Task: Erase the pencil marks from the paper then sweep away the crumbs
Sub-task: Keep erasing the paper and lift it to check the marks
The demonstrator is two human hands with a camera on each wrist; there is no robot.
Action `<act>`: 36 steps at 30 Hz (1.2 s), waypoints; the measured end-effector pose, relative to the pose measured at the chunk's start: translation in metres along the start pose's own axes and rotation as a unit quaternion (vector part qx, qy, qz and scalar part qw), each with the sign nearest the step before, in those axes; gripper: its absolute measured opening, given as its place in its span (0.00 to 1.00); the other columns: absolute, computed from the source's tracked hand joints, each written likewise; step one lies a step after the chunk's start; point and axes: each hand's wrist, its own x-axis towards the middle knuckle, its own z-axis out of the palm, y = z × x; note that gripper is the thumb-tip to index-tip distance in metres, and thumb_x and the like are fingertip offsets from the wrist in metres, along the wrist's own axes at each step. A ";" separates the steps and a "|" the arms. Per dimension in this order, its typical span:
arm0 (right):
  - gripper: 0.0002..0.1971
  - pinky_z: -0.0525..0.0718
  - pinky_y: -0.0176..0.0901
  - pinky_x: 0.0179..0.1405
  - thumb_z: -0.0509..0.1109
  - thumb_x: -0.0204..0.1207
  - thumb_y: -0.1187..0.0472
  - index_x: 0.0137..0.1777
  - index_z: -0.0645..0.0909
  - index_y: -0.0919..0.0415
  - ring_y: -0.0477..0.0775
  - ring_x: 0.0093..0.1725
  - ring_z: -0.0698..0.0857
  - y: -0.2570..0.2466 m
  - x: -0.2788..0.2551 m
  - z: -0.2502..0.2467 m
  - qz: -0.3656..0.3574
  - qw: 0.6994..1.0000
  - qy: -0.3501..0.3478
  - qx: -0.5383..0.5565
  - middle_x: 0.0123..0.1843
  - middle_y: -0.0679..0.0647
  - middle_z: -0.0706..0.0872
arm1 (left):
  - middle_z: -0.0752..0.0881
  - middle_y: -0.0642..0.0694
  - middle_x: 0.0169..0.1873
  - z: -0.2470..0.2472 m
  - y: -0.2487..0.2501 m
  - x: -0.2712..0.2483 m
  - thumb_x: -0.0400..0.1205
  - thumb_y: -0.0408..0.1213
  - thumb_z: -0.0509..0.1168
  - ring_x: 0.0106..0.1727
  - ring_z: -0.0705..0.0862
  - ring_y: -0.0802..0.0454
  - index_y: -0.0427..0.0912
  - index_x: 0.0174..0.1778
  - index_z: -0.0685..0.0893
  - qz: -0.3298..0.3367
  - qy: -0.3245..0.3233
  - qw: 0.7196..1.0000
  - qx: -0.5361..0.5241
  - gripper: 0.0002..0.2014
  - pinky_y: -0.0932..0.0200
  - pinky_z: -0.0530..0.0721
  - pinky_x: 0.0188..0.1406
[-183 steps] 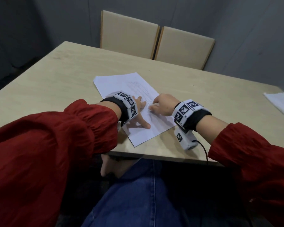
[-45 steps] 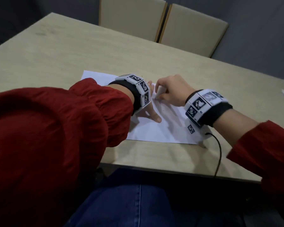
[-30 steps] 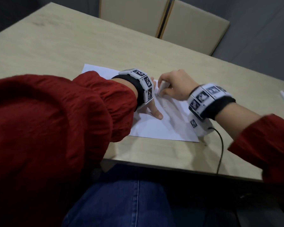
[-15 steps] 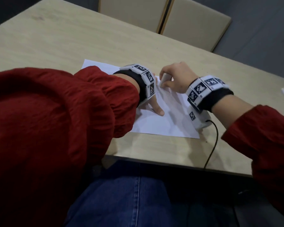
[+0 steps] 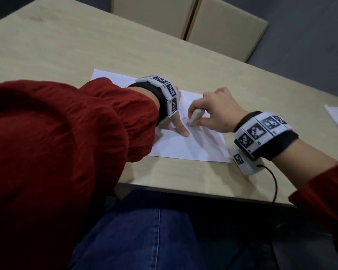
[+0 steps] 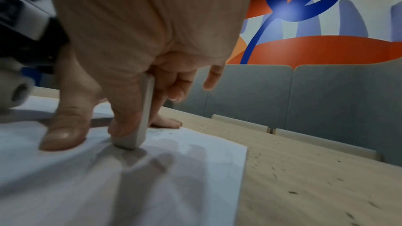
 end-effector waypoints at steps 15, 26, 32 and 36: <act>0.06 0.56 0.42 0.54 0.75 0.71 0.50 0.47 0.85 0.44 0.39 0.32 0.70 0.001 -0.001 -0.005 0.010 1.000 -0.009 -0.004 0.27 0.35 0.71 | 0.61 0.39 0.81 0.003 0.000 0.001 0.32 0.84 0.61 0.78 0.66 0.37 0.39 0.83 0.58 -0.011 -0.006 1.000 -0.009 0.82 0.38 0.70 0.74; 0.06 0.59 0.42 0.54 0.76 0.69 0.47 0.44 0.84 0.41 0.39 0.30 0.71 0.008 0.001 -0.012 0.004 0.997 -0.062 -0.042 0.27 0.36 0.75 | 0.67 0.41 0.78 0.000 -0.001 0.000 0.23 0.84 0.58 0.75 0.71 0.38 0.39 0.80 0.62 -0.004 -0.008 1.000 -0.010 0.86 0.40 0.74 0.71; 0.08 0.62 0.46 0.57 0.76 0.68 0.48 0.47 0.86 0.42 0.53 0.46 0.82 0.002 0.037 -0.013 0.063 0.998 0.003 -0.021 0.33 0.40 0.80 | 0.52 0.42 0.85 0.003 -0.003 -0.001 0.43 0.84 0.66 0.83 0.58 0.39 0.42 0.85 0.51 -0.006 -0.004 1.000 -0.021 0.78 0.36 0.65 0.77; 0.06 0.60 0.43 0.51 0.77 0.67 0.47 0.43 0.86 0.42 0.48 0.33 0.76 0.012 0.006 -0.012 0.031 0.998 -0.044 -0.045 0.27 0.38 0.77 | 0.55 0.39 0.82 0.007 -0.003 0.003 0.38 0.84 0.64 0.81 0.60 0.37 0.38 0.83 0.54 -0.004 0.004 1.000 -0.023 0.80 0.37 0.67 0.76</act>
